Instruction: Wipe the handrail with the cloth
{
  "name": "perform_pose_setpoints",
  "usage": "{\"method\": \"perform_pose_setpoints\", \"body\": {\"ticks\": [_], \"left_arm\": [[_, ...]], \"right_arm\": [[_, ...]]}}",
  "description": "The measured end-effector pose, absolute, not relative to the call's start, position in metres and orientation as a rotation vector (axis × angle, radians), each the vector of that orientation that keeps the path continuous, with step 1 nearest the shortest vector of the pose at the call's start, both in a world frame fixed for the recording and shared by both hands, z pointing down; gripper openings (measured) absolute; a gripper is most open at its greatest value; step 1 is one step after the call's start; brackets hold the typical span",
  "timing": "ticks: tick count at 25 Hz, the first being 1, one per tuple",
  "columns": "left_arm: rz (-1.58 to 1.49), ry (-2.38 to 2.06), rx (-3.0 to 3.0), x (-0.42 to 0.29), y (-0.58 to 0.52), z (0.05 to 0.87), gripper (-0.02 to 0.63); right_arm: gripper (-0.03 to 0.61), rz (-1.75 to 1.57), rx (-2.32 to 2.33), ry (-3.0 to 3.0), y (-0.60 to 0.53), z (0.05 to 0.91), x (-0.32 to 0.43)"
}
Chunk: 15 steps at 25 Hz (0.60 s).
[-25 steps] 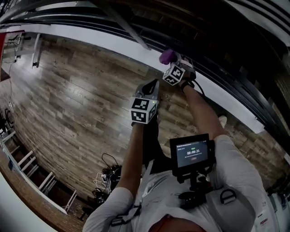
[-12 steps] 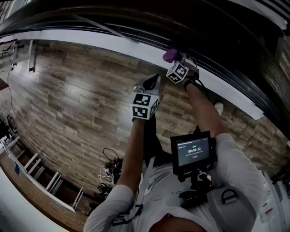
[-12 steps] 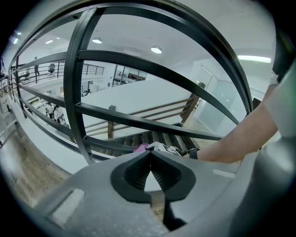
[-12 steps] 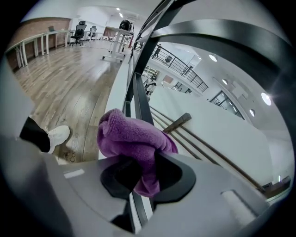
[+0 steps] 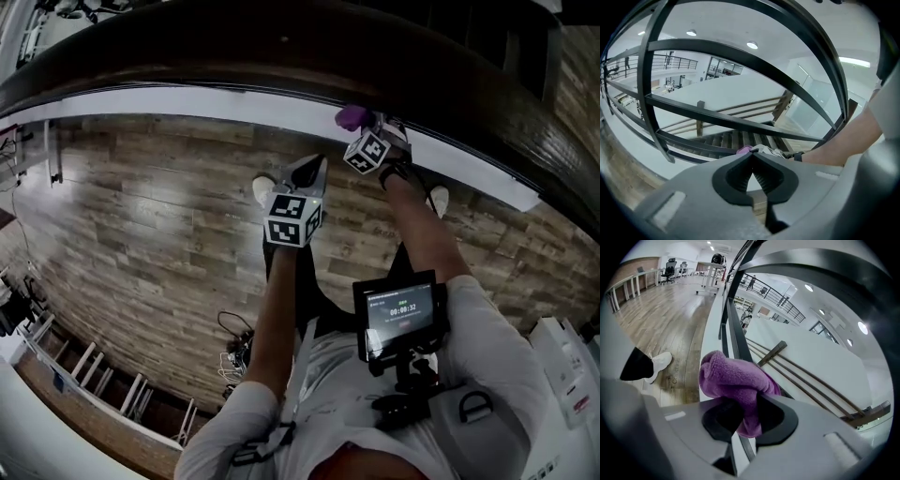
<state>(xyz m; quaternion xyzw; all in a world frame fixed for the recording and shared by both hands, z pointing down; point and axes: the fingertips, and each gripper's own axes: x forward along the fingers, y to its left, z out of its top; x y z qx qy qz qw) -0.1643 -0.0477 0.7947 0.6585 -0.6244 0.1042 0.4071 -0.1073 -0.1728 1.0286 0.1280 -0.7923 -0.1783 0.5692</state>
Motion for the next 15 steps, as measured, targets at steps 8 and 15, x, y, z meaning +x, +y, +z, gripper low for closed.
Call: {"method": "perform_pose_setpoints", "body": {"ticks": [8, 15], "left_arm": [[0.284, -1.464, 1.753, -0.098, -0.085, 0.8, 0.0], [0.339, -1.397, 1.812, -0.058, -0.102, 0.799, 0.0]], "right_arm": [[0.061, -0.394, 0.346, -1.841, -0.193, 1.029, -0.044], [0.061, -0.351, 0.411, -1.816, -0.207, 1.028, 0.005]]}}
